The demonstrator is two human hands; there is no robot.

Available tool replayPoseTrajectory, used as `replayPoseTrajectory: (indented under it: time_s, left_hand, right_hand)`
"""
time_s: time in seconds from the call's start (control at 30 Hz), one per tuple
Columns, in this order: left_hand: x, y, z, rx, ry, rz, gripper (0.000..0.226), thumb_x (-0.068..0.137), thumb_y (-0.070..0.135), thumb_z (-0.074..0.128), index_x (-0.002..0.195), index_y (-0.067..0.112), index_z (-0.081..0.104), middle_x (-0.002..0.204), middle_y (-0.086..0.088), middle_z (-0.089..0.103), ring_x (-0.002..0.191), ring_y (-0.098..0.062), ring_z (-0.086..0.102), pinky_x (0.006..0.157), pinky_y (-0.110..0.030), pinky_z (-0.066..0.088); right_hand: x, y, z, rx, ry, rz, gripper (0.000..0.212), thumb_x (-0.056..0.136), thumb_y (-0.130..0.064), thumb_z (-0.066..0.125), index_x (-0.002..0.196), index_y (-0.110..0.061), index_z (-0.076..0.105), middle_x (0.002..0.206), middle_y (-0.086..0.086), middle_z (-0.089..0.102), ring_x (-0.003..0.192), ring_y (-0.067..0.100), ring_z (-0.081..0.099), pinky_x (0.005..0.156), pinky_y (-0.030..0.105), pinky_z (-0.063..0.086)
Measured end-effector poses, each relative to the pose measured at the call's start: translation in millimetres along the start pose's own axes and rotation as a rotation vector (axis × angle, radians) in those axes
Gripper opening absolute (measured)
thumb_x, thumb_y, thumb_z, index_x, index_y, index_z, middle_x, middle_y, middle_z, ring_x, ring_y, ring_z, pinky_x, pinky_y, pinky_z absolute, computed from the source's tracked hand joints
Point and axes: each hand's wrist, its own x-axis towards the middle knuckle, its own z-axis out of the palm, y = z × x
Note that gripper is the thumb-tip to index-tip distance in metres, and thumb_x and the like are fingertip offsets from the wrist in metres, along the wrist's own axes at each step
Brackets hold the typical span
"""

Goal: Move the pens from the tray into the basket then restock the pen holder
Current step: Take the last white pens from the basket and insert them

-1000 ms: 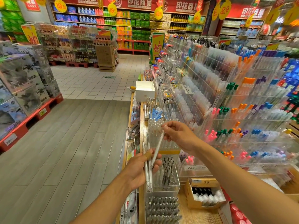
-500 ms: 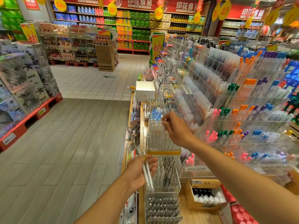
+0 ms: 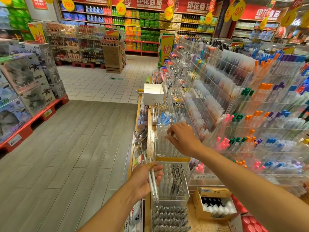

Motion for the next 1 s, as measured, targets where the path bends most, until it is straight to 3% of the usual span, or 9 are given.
replayPoseTrajectory:
  time_s: [0.13, 0.27, 0.37, 0.47, 0.53, 0.6, 0.77, 0.9, 1.0]
  left_hand:
    - [-0.2, 1.2, 0.7, 0.045, -0.006, 0.008, 0.019, 0.102, 0.004, 0.047, 0.116, -0.004, 0.057, 0.084, -0.017, 0.073, 0.06, -0.02, 0.062, 0.05, -0.028, 0.055]
    - [-1.3, 1.4, 2.2, 0.093, -0.019, 0.024, 0.019, 0.101, 0.003, 0.048, 0.117, -0.001, 0.058, 0.091, -0.016, 0.075, 0.06, -0.018, 0.062, 0.048, -0.026, 0.053]
    - [-2.1, 0.7, 2.2, 0.102, -0.07, 0.033, 0.022, 0.098, 0.006, 0.054, 0.12, 0.001, 0.059, 0.099, -0.016, 0.075, 0.061, -0.018, 0.063, 0.049, -0.027, 0.053]
    - [-2.9, 0.0, 1.6, 0.094, -0.127, 0.074, 0.033, 0.089, 0.014, 0.063, 0.121, 0.004, 0.062, 0.101, -0.013, 0.075, 0.063, -0.017, 0.065, 0.049, -0.027, 0.052]
    - [-2.2, 0.7, 0.0, 0.092, -0.147, 0.124, 0.042, 0.081, 0.02, 0.067, 0.121, 0.007, 0.064, 0.1, -0.011, 0.075, 0.064, -0.016, 0.065, 0.051, -0.027, 0.051]
    - [-2.0, 0.2, -0.7, 0.116, -0.165, 0.148, 0.043, 0.082, 0.023, 0.067, 0.122, 0.009, 0.065, 0.099, -0.01, 0.074, 0.065, -0.016, 0.063, 0.051, -0.027, 0.05]
    - [-2.0, -4.3, 6.4, 0.214, -0.225, 0.157, 0.032, 0.094, 0.02, 0.06, 0.124, 0.009, 0.063, 0.101, -0.01, 0.073, 0.063, -0.013, 0.059, 0.05, -0.024, 0.048]
    - [-4.7, -5.3, 10.3, 0.271, -0.245, 0.166, 0.026, 0.103, 0.015, 0.048, 0.124, 0.007, 0.061, 0.099, -0.009, 0.072, 0.062, -0.012, 0.055, 0.051, -0.023, 0.045]
    - [-6.8, -5.1, 10.6, 0.287, -0.244, 0.17, 0.027, 0.103, 0.017, 0.048, 0.122, 0.003, 0.061, 0.096, -0.009, 0.072, 0.064, -0.013, 0.054, 0.054, -0.024, 0.046]
  right_hand:
    - [-1.0, 0.0, -0.9, -0.034, -0.013, 0.004, 0.02, 0.099, -0.035, 0.048, 0.109, -0.02, 0.057, 0.104, -0.002, 0.059, 0.094, 0.014, 0.036, 0.084, 0.032, 0.035]
    - [0.1, -1.6, -2.8, -0.09, 0.007, 0.02, 0.023, 0.096, -0.038, 0.054, 0.111, -0.023, 0.061, 0.113, -0.003, 0.054, 0.108, 0.018, 0.037, 0.081, 0.027, 0.026]
    - [-5.3, -5.4, -5.4, -0.091, 0.043, 0.02, 0.026, 0.094, -0.036, 0.059, 0.117, -0.023, 0.06, 0.117, -0.004, 0.05, 0.113, 0.018, 0.036, 0.087, 0.026, 0.026]
    - [-18.4, -11.4, -9.5, 0.195, 0.095, 0.051, 0.018, 0.092, -0.03, 0.063, 0.108, -0.022, 0.064, 0.099, -0.008, 0.058, 0.091, 0.004, 0.047, 0.079, 0.021, 0.034]
    - [-26.4, -16.6, -13.3, 0.431, 0.003, 0.153, 0.013, 0.091, -0.03, 0.065, 0.103, -0.024, 0.065, 0.088, -0.012, 0.062, 0.074, -0.003, 0.053, 0.066, 0.013, 0.039]
    - [-31.6, -20.4, -12.7, 0.555, -0.119, 0.259, 0.013, 0.09, -0.029, 0.066, 0.101, -0.022, 0.065, 0.089, -0.008, 0.064, 0.075, -0.002, 0.057, 0.066, 0.013, 0.045]
    - [-39.7, -28.8, -4.1, 0.66, -0.269, 0.356, 0.016, 0.092, -0.029, 0.065, 0.093, -0.015, 0.071, 0.088, 0.003, 0.072, 0.082, 0.015, 0.066, 0.078, 0.035, 0.054]
    - [-44.9, -32.4, 0.5, 0.717, -0.26, 0.377, 0.019, 0.09, -0.029, 0.068, 0.084, -0.012, 0.073, 0.08, 0.005, 0.074, 0.076, 0.018, 0.071, 0.076, 0.036, 0.057]
    - [-44.0, -34.8, 1.5, 0.758, -0.259, 0.385, 0.015, 0.091, -0.024, 0.066, 0.086, -0.011, 0.07, 0.081, 0.004, 0.071, 0.072, 0.011, 0.067, 0.066, 0.027, 0.057]
